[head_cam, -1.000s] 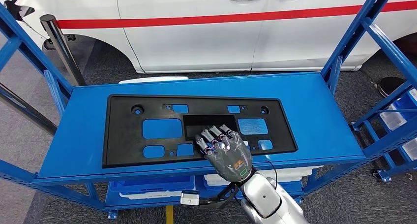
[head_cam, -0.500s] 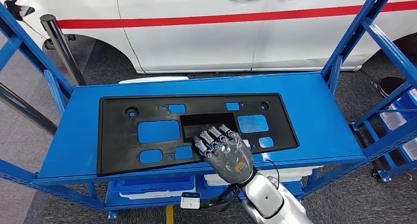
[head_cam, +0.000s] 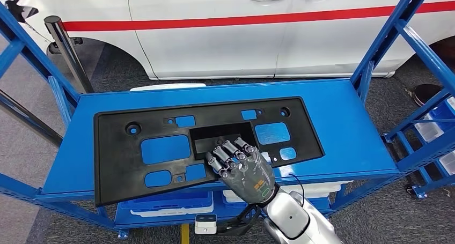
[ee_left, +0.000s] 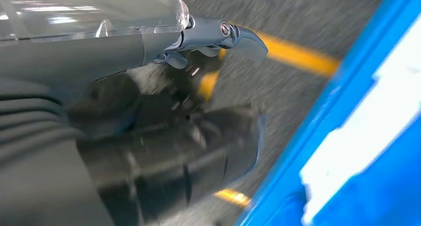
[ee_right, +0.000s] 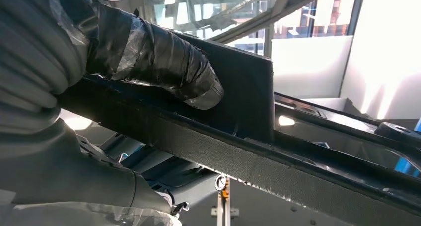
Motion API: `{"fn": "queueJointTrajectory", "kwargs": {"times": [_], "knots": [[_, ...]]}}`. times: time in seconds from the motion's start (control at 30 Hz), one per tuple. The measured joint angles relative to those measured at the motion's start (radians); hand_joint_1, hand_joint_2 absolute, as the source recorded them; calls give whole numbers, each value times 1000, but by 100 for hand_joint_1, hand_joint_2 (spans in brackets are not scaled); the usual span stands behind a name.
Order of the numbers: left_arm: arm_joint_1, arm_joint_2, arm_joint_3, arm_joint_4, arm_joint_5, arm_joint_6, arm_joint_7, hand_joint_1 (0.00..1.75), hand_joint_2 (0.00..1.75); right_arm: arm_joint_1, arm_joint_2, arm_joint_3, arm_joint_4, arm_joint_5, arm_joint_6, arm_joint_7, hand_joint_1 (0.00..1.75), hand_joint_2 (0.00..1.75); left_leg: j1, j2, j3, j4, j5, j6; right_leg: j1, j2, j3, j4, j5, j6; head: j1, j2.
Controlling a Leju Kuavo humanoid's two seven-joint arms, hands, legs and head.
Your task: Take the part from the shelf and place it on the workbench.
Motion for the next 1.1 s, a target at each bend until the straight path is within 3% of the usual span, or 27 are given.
{"fn": "queueJointTrajectory", "kwargs": {"times": [0.17, 0.5, 0.67, 0.77, 0.83, 0.9, 0.93, 0.97, 1.0, 1.03, 1.1], "knots": [[-1, -38, 0, 0, 0, -18, 34, 0, 175, 0, -13, 17, 4, 0, 0, 19, 175, 175, 0, 0, -1, 0, 0, 0, 0, 0, 0, 0, 0, 0, 0, 0], [0, -3, 3, 0, 0, 59, -18, 0, 175, -4, -14, 38, 35, 0, 1, 79, 175, 175, 0, 0, -1, 1, -1, 1, -1, -1, 0, 0, 0, 1, 0, 0], [0, 5, 3, 0, 0, 67, -13, 0, 175, -4, -14, 43, 44, 0, 2, 84, 175, 175, -5, 0, -5, 9, -5, 14, -6, -1, 0, -2, 2, 9, 0, 0], [-1, 7, 3, 0, 0, 70, -12, 0, 175, -3, -13, 45, 46, 0, 2, 83, 175, 175, 1, 2, 4, -13, 12, 26, -5, -2, 0, 2, -3, 21, 0, 0], [-1, 7, 3, 0, 0, 73, -11, 0, 175, -1, -12, 45, 46, 0, 3, 75, 175, 175, 7, 6, 13, -30, 24, 34, -7, -4, -30, 72, -48, 30, 1, 0], [0, 8, 3, 0, 0, 77, -10, 0, 175, 5, -12, 45, 46, 0, 4, 64, 175, 175, 7, 7, 12, -31, 25, 37, -14, -5, -90, 200, -107, 41, 1, 0], [1, 8, 3, 0, 0, 78, -9, 0, 175, 10, -12, 45, 47, 0, 4, 61, 175, 175, 7, 7, 12, -30, 24, 36, -19, -6, -113, 246, -117, 46, 1, 0], [2, 8, 3, 0, 0, 80, -9, 0, 175, 14, -12, 45, 48, 0, 4, 59, 175, 175, 9, 6, 12, -27, 22, 34, -24, -6, -122, 262, -111, 50, 1, 0], [2, 8, 3, 0, 0, 81, -9, 0, 175, 16, -12, 45, 48, 0, 4, 57, 175, 175, 11, 5, 12, -23, 19, 31, -29, -7, -112, 238, -85, 55, 1, 0], [2, 8, 3, 0, 0, 83, -9, 0, 175, 17, -12, 45, 49, 0, 4, 56, 175, 175, 14, 4, 12, -16, 14, 25, -34, -8, -84, 177, -47, 59, 1, 0], [1, 10, 3, 0, 0, 85, -9, 0, 175, 18, -11, 45, 49, 0, 4, 53, 175, 175, 15, 2, 5, 4, 0, 9, -38, -7, -32, 64, -5, 60, 2, 0]]}}
